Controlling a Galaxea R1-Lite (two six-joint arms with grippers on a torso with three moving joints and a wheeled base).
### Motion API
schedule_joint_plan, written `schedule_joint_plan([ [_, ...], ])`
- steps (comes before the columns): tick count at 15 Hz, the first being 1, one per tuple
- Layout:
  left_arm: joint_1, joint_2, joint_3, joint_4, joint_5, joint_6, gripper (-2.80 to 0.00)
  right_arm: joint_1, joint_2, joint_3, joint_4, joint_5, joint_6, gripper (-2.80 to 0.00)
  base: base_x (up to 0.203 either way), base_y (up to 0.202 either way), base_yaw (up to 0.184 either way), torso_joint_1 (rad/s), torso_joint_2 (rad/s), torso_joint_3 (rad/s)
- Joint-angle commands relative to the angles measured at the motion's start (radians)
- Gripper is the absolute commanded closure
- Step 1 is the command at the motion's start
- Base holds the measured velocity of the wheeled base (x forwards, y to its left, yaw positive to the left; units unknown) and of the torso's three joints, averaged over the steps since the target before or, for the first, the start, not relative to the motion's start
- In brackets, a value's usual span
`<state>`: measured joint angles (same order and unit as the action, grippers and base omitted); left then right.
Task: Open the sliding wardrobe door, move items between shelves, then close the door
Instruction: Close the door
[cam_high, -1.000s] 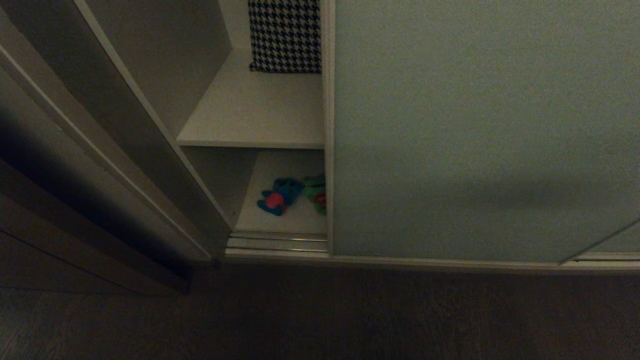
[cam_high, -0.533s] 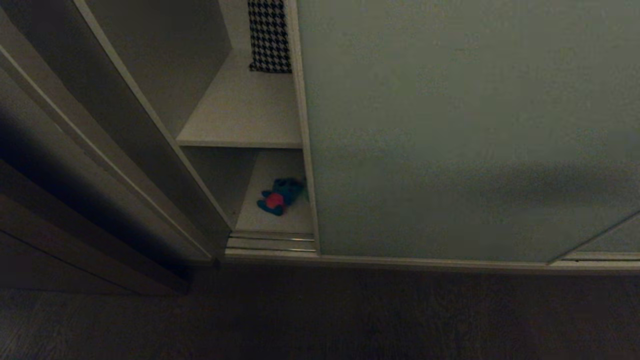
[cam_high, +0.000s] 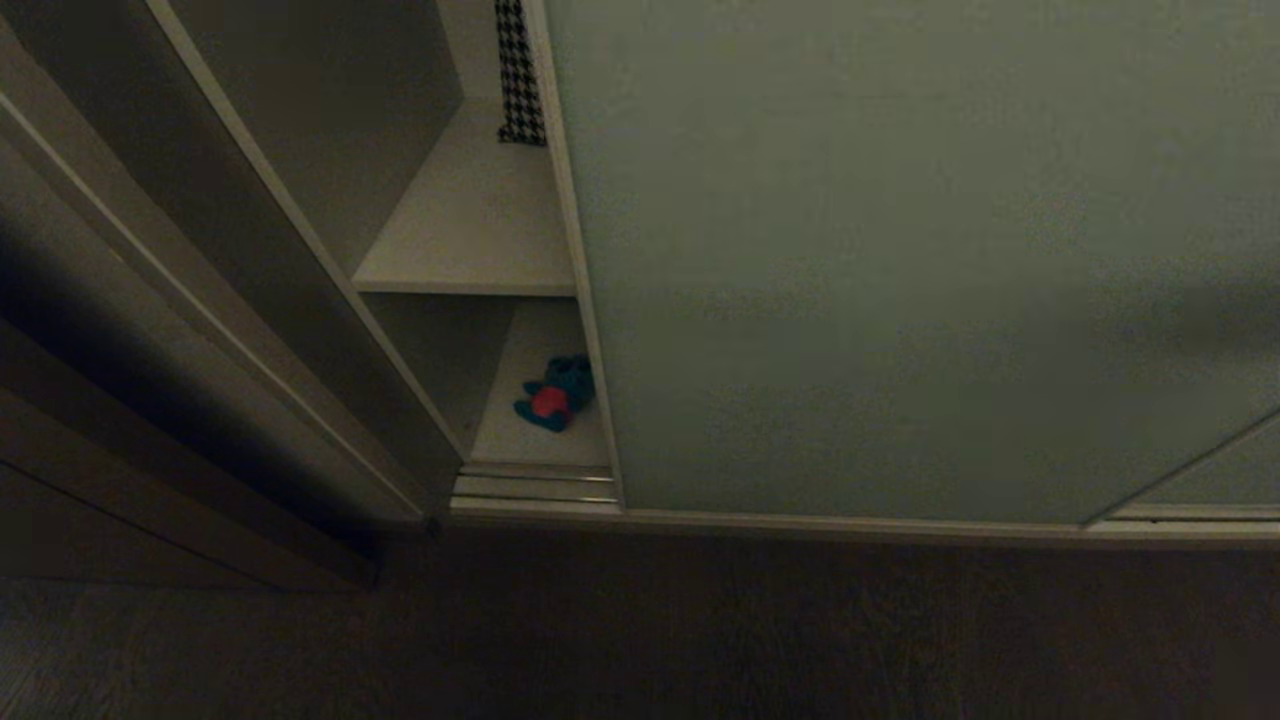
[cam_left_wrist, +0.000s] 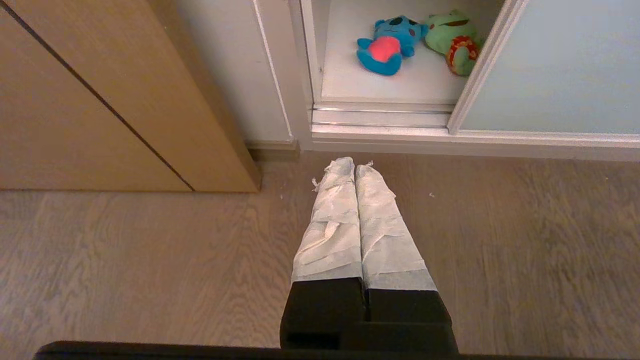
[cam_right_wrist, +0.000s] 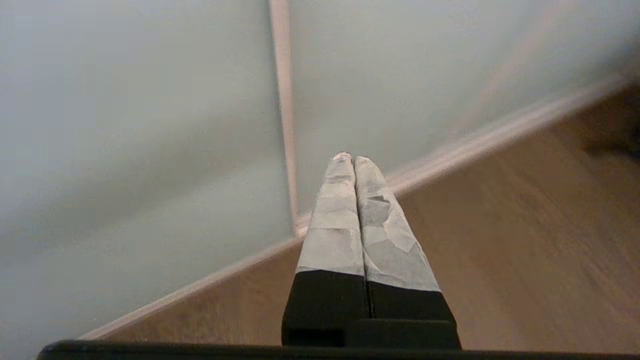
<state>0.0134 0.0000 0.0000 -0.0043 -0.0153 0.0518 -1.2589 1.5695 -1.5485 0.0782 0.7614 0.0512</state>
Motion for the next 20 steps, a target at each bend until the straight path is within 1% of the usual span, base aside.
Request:
schedule_joint_plan([
  [1, 0.0, 0.002, 0.0, 0.0, 0.0, 0.0, 0.0, 0.005, 0.12, -0.073, 0.001, 0.059, 0.001, 0.0, 0.0, 0.0, 0.0, 0.0, 0.0, 0.0],
  [3, 0.0, 0.002, 0.0, 0.0, 0.0, 0.0, 0.0, 0.018, 0.167, -0.113, 0.001, 0.106, 0.006, 0.0, 0.0, 0.0, 0.0, 0.0, 0.0, 0.0],
  [6, 0.0, 0.002, 0.0, 0.0, 0.0, 0.0, 0.0, 0.07, 0.254, -0.199, 0.003, 0.113, 0.014, 0.0, 0.0, 0.0, 0.0, 0.0, 0.0, 0.0],
  [7, 0.0, 0.002, 0.0, 0.0, 0.0, 0.0, 0.0, 0.087, 0.279, -0.229, 0.003, 0.113, 0.033, 0.0, 0.0, 0.0, 0.0, 0.0, 0.0, 0.0],
  [9, 0.0, 0.002, 0.0, 0.0, 0.0, 0.0, 0.0, 0.132, 0.312, -0.282, 0.0, 0.112, 0.112, 0.0, 0.0, 0.0, 0.0, 0.0, 0.0, 0.0],
  [10, 0.0, 0.002, 0.0, 0.0, 0.0, 0.0, 0.0, 0.142, 0.319, -0.287, -0.001, 0.112, 0.136, 0.0, 0.0, 0.0, 0.0, 0.0, 0.0, 0.0],
  [14, 0.0, 0.002, 0.0, 0.0, 0.0, 0.0, 0.0, 0.19, 0.336, -0.283, -0.027, 0.104, 0.141, 0.0, 0.0, 0.0, 0.0, 0.0, 0.0, 0.0],
  [17, 0.0, 0.002, 0.0, 0.0, 0.0, 0.0, 0.0, 0.197, 0.362, -0.287, -0.07, 0.09, 0.143, 0.0, 0.0, 0.0, 0.0, 0.0, 0.0, 0.0],
  [20, 0.0, 0.002, 0.0, 0.0, 0.0, 0.0, 0.0, 0.197, 0.386, -0.301, -0.08, 0.082, 0.144, 0.0, 0.0, 0.0, 0.0, 0.0, 0.0, 0.0],
])
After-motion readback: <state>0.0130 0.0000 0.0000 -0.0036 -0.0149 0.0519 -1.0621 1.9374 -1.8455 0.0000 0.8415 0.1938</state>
